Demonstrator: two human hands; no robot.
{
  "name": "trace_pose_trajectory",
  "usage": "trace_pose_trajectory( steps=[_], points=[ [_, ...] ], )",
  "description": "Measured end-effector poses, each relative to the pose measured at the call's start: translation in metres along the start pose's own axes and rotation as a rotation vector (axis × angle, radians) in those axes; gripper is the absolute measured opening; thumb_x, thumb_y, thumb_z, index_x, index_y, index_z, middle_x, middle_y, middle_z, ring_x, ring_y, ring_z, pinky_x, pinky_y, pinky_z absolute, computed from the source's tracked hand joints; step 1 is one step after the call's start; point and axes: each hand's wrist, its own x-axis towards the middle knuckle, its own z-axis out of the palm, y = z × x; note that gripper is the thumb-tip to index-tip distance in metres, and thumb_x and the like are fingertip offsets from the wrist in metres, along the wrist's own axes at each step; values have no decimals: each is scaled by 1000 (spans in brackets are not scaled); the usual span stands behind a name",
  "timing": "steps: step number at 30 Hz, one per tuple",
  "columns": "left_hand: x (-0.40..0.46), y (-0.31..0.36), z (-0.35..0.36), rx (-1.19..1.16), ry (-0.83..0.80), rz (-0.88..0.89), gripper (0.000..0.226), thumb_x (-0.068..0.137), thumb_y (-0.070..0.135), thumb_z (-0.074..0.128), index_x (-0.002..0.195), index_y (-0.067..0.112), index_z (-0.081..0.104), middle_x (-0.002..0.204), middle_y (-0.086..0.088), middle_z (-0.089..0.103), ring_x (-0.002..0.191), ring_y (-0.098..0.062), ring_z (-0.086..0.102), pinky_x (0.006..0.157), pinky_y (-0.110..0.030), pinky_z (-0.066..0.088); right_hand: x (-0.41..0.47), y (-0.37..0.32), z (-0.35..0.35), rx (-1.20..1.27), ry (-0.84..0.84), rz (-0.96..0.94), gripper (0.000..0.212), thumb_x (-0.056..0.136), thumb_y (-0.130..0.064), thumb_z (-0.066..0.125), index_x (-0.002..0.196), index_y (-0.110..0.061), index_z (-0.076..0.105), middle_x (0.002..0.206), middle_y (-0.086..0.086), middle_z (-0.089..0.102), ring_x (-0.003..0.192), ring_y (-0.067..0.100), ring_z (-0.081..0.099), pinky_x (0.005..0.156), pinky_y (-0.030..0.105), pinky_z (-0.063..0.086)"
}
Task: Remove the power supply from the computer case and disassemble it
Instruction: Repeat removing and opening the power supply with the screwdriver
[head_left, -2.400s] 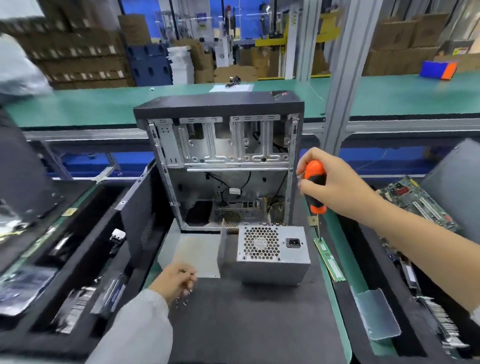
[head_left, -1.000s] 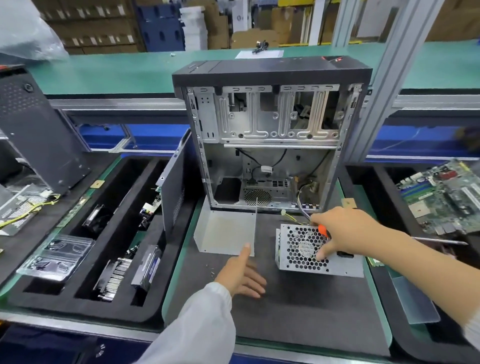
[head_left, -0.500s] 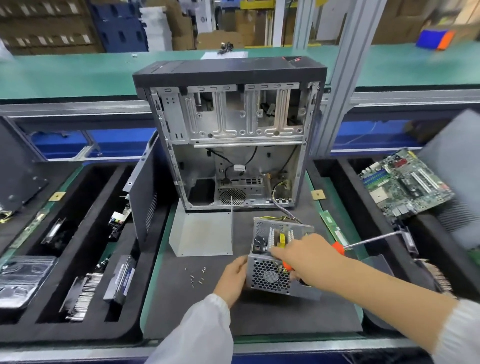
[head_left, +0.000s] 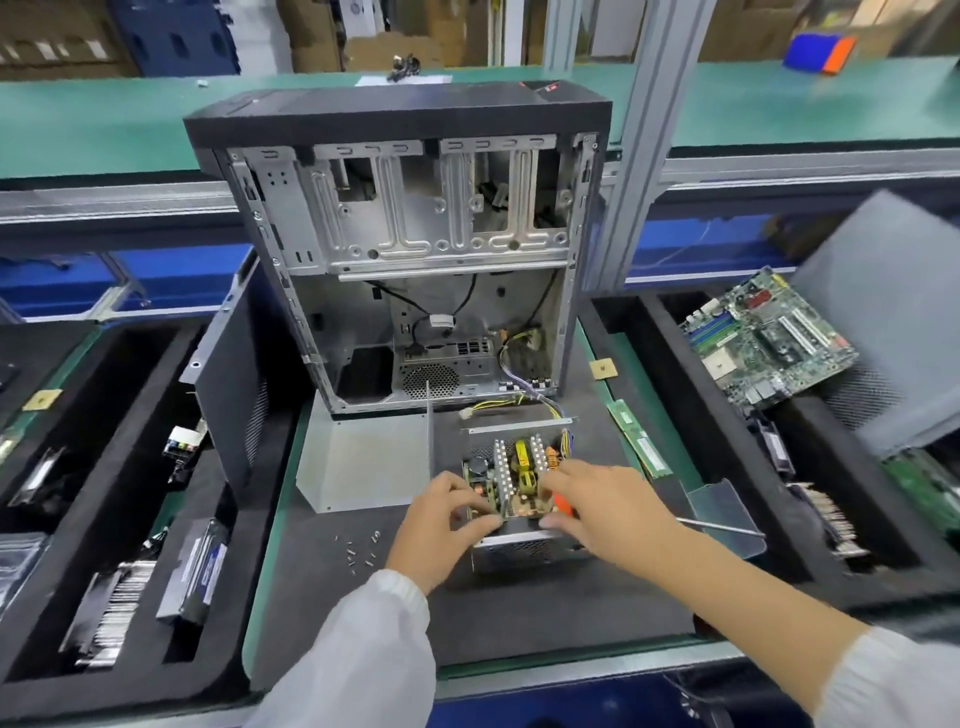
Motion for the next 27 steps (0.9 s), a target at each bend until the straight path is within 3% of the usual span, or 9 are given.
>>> trace_pose_trajectory(
  steps=[3, 7, 13, 18, 21, 25, 27],
  points=[
    [8, 7, -7, 36, -165, 2, 8, 89, 24, 70, 81, 25, 71, 91, 3, 60, 84, -11, 58, 78, -13, 40, 2, 30, -10, 92, 49, 144, 11, 90, -41, 56, 96, -32, 57, 95, -10, 60, 92, 18, 59, 63, 28, 37],
    [13, 9, -13, 140, -278, 40, 12, 92, 28, 67, 95, 20, 75, 106, 5, 59, 100, -8, 57, 92, -19, 43, 2, 59, -3, 138, -72, 230, 3, 89, -34, 58, 88, -34, 61, 82, -15, 53, 82, 17, 54, 66, 27, 42],
    [11, 11, -3, 82, -195, 76, 16, 94, 16, 63, 89, 10, 77, 101, 12, 61, 100, -4, 56, 93, -25, 45, 9, 67, 18, 242, -149, 215, 1, 85, -35, 63, 85, -36, 64, 94, -11, 66, 90, 18, 61, 67, 26, 43],
    [1, 13, 7, 41, -70, 111, 16, 93, 7, 63, 85, 15, 75, 99, 15, 60, 100, -2, 57, 89, -15, 43, 9, 69, 31, 276, -194, 162, 23, 86, -24, 55, 99, -39, 67, 104, -10, 68, 95, 20, 62, 70, 26, 43],
    [-4, 12, 14, -10, -6, 107, 25, 92, 2, 62, 82, 23, 71, 101, 13, 59, 109, -1, 54, 90, -9, 39, 6, 71, 37, 279, -212, 178, 23, 86, -26, 57, 103, -40, 65, 105, -5, 68, 94, 24, 62, 71, 28, 45],
    [-1, 8, 17, -99, -107, 49, 24, 95, -1, 54, 86, 17, 65, 107, 5, 55, 111, -3, 52, 93, -9, 37, 3, 68, 49, 284, -223, 185, 26, 88, -34, 62, 113, -39, 61, 113, -1, 65, 102, 27, 60, 79, 31, 47],
    [2, 5, 16, -153, -206, 0, 18, 99, 0, 48, 90, 10, 60, 104, -2, 55, 104, -9, 53, 91, -12, 37, 5, 68, 52, 313, -215, 192, 24, 87, -32, 63, 110, -37, 61, 111, -1, 66, 101, 26, 60, 75, 29, 44]
  ],
)
